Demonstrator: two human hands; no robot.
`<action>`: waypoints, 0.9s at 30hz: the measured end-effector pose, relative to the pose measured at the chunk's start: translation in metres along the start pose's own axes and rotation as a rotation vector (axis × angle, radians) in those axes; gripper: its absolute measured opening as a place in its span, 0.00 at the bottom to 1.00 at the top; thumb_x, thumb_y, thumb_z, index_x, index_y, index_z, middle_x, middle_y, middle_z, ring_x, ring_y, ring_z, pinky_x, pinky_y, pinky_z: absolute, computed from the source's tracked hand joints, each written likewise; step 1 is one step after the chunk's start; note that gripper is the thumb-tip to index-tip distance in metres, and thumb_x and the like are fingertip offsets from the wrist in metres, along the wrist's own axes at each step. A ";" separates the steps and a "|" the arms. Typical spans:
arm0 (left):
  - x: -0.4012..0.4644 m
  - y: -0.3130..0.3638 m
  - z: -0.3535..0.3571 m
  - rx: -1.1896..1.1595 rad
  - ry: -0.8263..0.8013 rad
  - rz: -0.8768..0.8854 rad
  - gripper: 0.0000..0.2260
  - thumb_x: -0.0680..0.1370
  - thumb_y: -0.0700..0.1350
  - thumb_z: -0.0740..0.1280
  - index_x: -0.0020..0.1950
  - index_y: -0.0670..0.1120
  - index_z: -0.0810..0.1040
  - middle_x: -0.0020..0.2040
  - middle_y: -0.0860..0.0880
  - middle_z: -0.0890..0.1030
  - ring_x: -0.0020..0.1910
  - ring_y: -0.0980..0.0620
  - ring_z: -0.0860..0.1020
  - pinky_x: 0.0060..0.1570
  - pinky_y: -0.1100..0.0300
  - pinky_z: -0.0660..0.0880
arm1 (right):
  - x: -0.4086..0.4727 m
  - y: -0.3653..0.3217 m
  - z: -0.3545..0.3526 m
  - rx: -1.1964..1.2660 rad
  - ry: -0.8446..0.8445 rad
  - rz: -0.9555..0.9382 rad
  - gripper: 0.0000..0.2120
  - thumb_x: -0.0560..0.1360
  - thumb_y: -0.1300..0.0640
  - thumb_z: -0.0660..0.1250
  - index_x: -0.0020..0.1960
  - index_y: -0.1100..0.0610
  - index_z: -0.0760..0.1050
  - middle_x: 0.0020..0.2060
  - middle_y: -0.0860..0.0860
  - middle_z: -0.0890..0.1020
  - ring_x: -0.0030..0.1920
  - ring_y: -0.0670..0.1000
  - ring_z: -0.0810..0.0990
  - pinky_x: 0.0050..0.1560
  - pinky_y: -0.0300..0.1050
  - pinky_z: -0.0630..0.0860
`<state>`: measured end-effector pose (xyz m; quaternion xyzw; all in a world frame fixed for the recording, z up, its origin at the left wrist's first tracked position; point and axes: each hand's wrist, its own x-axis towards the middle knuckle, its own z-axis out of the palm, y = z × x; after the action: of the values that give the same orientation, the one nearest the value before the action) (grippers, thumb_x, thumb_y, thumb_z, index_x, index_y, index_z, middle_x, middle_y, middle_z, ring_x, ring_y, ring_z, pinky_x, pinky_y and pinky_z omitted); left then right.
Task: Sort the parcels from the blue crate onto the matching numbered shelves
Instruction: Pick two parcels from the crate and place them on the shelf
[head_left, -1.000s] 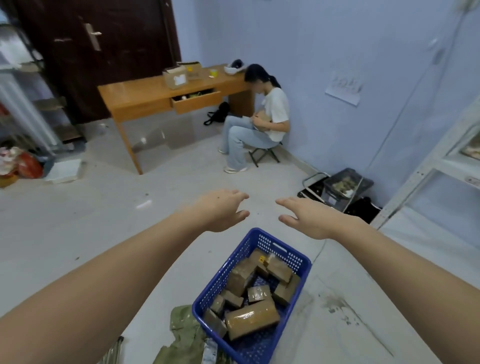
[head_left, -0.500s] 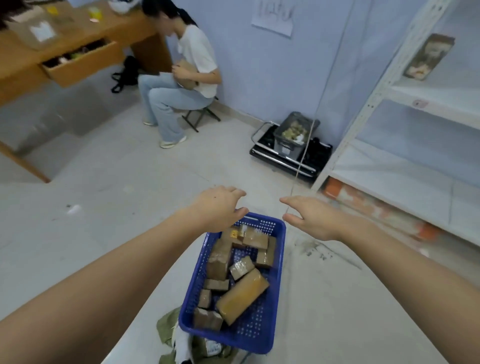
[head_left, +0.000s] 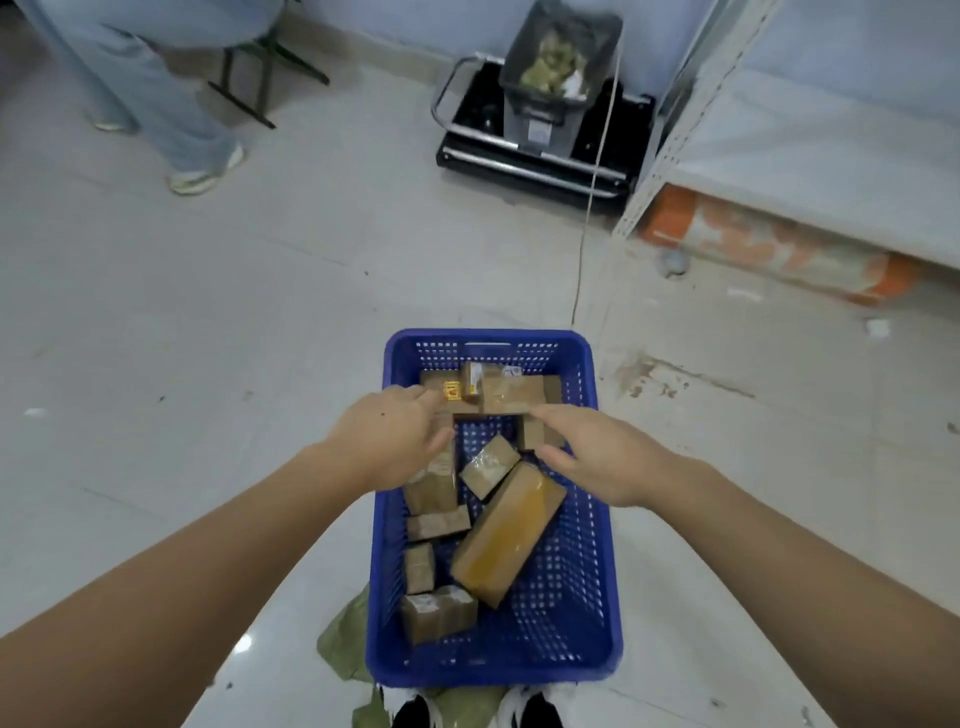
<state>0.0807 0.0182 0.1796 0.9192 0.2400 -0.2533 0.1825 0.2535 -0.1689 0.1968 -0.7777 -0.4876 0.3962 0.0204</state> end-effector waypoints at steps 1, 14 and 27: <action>0.021 -0.008 0.026 -0.005 -0.010 -0.002 0.21 0.85 0.57 0.56 0.75 0.50 0.70 0.68 0.49 0.78 0.63 0.48 0.76 0.61 0.51 0.75 | 0.022 0.013 0.020 0.009 0.012 -0.008 0.25 0.85 0.48 0.59 0.81 0.50 0.61 0.75 0.48 0.72 0.72 0.49 0.72 0.70 0.44 0.69; 0.250 -0.070 0.288 -0.063 -0.033 0.001 0.25 0.85 0.58 0.56 0.80 0.48 0.64 0.72 0.46 0.75 0.69 0.44 0.74 0.67 0.45 0.73 | 0.317 0.187 0.200 -0.253 0.173 0.081 0.52 0.75 0.43 0.74 0.84 0.52 0.43 0.83 0.56 0.52 0.82 0.57 0.51 0.82 0.53 0.52; 0.252 -0.073 0.314 -0.216 0.029 -0.028 0.25 0.84 0.59 0.58 0.78 0.49 0.67 0.73 0.47 0.74 0.72 0.47 0.71 0.69 0.45 0.72 | 0.352 0.196 0.214 -0.146 0.282 0.140 0.60 0.66 0.39 0.80 0.84 0.49 0.45 0.73 0.56 0.65 0.73 0.60 0.64 0.77 0.59 0.61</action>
<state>0.1139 0.0222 -0.2278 0.8943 0.2812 -0.2153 0.2734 0.3366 -0.0747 -0.2416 -0.8571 -0.4519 0.2474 0.0044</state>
